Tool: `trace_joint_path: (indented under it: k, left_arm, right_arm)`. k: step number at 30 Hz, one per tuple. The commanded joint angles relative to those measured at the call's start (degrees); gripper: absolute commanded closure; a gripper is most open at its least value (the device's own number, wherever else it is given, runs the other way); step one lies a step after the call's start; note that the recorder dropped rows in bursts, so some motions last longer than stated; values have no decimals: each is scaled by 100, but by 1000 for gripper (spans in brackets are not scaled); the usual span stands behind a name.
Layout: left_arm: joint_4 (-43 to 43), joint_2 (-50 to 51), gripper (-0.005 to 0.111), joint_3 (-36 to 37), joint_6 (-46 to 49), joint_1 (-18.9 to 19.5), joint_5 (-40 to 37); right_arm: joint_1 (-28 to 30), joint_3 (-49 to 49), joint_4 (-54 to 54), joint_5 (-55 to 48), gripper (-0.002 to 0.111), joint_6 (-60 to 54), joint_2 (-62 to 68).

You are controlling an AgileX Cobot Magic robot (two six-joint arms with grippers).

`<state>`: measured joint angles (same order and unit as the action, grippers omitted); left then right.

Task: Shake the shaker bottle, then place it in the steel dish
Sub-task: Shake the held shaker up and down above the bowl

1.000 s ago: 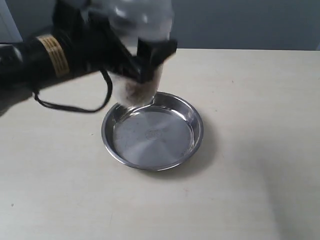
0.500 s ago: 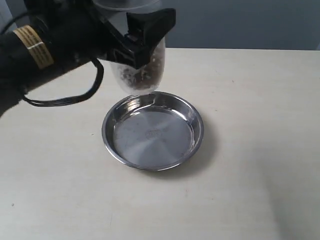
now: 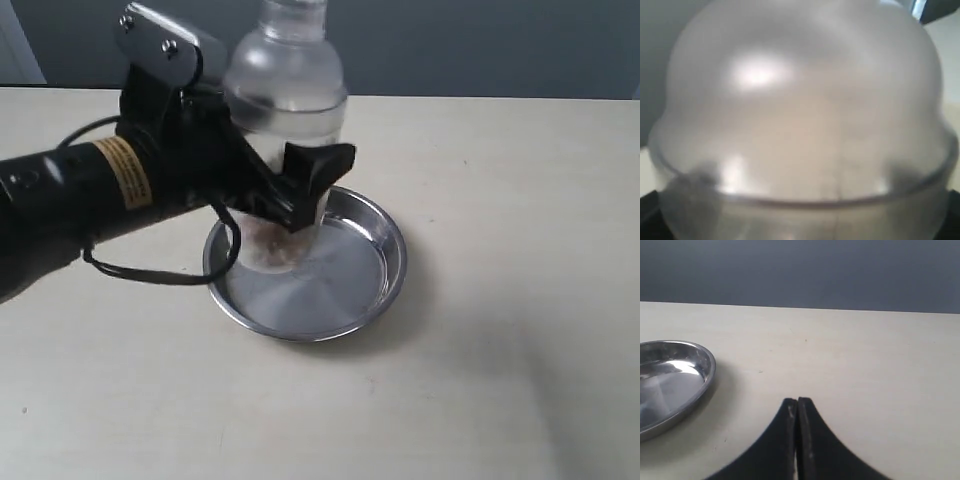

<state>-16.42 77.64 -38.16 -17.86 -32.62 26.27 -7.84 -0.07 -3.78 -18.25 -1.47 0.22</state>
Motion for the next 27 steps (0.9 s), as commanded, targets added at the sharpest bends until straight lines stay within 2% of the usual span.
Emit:
trace_joint_path:
  k: [1, 2, 3, 6, 7, 9, 11, 13, 15, 17, 19, 21, 23, 24, 25, 27]
  left_arm:
    - [1145, -11, 107, -118, 946, -23, -24]
    - [1507, 207, 107, -18, 923, 54, -151]
    - [1510, 332, 107, 32, 708, 57, -79]
    - [318, -145, 107, -201, 177, -108, 1287]
    - [251, -391, 107, -448, 176, -153, 1486]
    - [454, -587, 107, -772, 548, -163, 492]
    - [907, -152, 107, -525, 871, -133, -517]
    - [1178, 292, 107, -199, 770, -120, -491]
    - [891, 232, 107, -195, 537, -270, 205]
    - [605, -196, 107, -515, 526, -432, 1126]
    - [769, -394, 107, -778, 768, -460, 722]
    - [1309, -6, 107, -590, 1156, -349, -77]
    - [1610, 379, 107, -379, 914, -236, -222]
    - [1343, 350, 107, -390, 707, -267, -9]
    - [939, 146, 107, -466, 522, -312, 679]
    - [498, -206, 107, -696, 497, -426, 1417]
  right_arm:
    - [-20, 7, 8, 76, 109, -2, -22]
    - [-20, 7, 8, 76, 109, -2, -22]
    - [-20, 7, 8, 76, 109, -2, -22]
    - [-20, 7, 8, 76, 109, -2, -22]
    - [-20, 7, 8, 76, 109, -2, -22]
    - [-20, 7, 8, 76, 109, -2, -22]
    - [-20, 7, 8, 76, 109, -2, -22]
    - [-20, 7, 8, 76, 109, -2, -22]
    - [-20, 7, 8, 76, 109, -2, -22]
    - [-20, 7, 8, 76, 109, -2, -22]
    - [-20, 7, 8, 76, 109, -2, -22]
    - [-20, 7, 8, 76, 109, -2, -22]
    - [-20, 7, 8, 76, 109, -2, -22]
    - [-20, 7, 8, 76, 109, -2, -22]
    - [-20, 7, 8, 76, 109, -2, -22]
    - [-20, 7, 8, 76, 109, -2, -22]
